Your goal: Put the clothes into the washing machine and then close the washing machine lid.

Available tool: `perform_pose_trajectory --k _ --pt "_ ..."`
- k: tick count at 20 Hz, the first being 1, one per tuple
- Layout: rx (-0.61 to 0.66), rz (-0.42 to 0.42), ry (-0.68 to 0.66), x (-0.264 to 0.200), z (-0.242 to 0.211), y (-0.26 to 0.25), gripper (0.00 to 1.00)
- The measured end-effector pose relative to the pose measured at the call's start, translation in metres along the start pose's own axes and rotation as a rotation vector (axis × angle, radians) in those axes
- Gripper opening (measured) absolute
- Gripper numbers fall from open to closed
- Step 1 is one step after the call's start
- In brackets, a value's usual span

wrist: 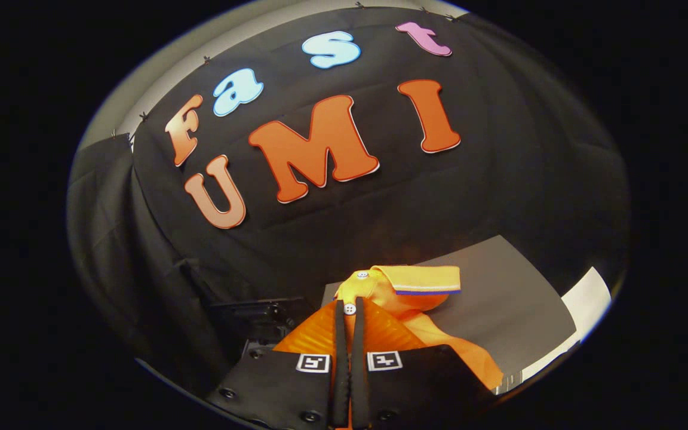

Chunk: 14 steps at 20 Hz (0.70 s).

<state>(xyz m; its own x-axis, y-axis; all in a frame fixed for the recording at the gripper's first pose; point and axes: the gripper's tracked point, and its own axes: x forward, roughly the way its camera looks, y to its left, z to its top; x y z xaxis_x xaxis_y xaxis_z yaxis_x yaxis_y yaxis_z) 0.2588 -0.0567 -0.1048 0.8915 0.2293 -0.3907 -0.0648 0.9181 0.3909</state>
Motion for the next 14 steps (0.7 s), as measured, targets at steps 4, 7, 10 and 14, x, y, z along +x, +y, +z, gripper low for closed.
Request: perform_pose_trajectory --k 4,7,10,14 --pt "0.014 0.041 -0.045 -0.022 0.007 0.073 0.09" --pt "0.002 0.078 -0.050 -0.030 -0.001 0.127 0.09" --pt "0.009 0.131 -0.042 -0.030 -0.017 0.179 0.09" --pt "0.015 0.203 0.015 -0.014 -0.053 0.229 0.09"
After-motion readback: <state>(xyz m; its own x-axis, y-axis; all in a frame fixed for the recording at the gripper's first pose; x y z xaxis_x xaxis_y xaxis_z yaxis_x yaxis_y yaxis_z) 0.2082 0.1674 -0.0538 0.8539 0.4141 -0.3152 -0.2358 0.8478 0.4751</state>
